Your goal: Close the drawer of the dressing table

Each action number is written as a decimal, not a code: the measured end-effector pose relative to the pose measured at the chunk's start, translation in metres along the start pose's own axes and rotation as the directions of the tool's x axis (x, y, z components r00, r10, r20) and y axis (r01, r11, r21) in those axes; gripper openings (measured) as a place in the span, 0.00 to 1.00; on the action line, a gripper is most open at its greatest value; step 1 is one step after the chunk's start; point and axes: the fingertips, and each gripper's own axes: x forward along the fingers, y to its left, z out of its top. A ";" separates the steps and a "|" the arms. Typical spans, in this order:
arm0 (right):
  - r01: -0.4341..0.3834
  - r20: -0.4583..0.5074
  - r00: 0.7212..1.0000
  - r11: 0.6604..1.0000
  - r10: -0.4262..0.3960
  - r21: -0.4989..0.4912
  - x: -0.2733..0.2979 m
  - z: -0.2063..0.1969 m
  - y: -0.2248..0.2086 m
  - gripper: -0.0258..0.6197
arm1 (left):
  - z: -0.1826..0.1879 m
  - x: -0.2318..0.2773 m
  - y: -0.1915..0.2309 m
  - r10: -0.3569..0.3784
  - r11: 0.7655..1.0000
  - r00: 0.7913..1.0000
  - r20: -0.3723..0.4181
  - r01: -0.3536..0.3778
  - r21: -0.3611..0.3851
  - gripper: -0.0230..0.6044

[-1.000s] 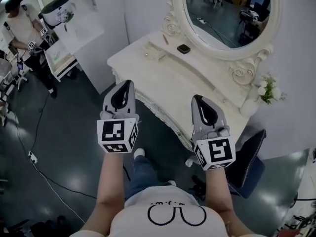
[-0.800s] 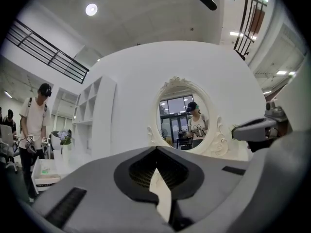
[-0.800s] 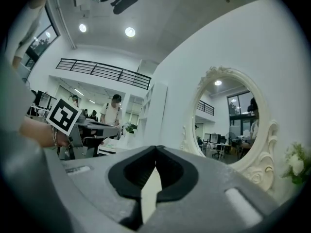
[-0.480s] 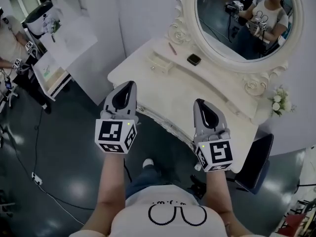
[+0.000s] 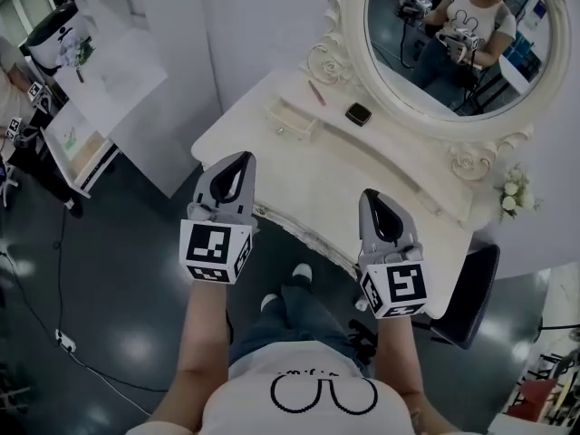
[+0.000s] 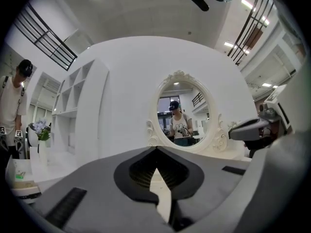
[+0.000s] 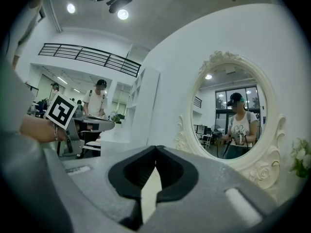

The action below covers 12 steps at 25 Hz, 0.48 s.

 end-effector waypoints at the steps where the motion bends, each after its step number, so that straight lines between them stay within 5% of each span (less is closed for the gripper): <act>1: 0.005 -0.003 1.000 1.000 -0.005 0.003 0.004 -0.002 -0.002 0.04 | -0.003 0.005 0.001 -0.004 1.000 1.000 -0.007 0.004 -0.003 0.03; 12: 0.037 -0.033 0.999 0.997 -0.035 0.064 0.090 -0.027 -0.057 0.04 | -0.036 0.101 0.023 -0.067 0.996 0.994 -0.081 0.062 -0.064 0.03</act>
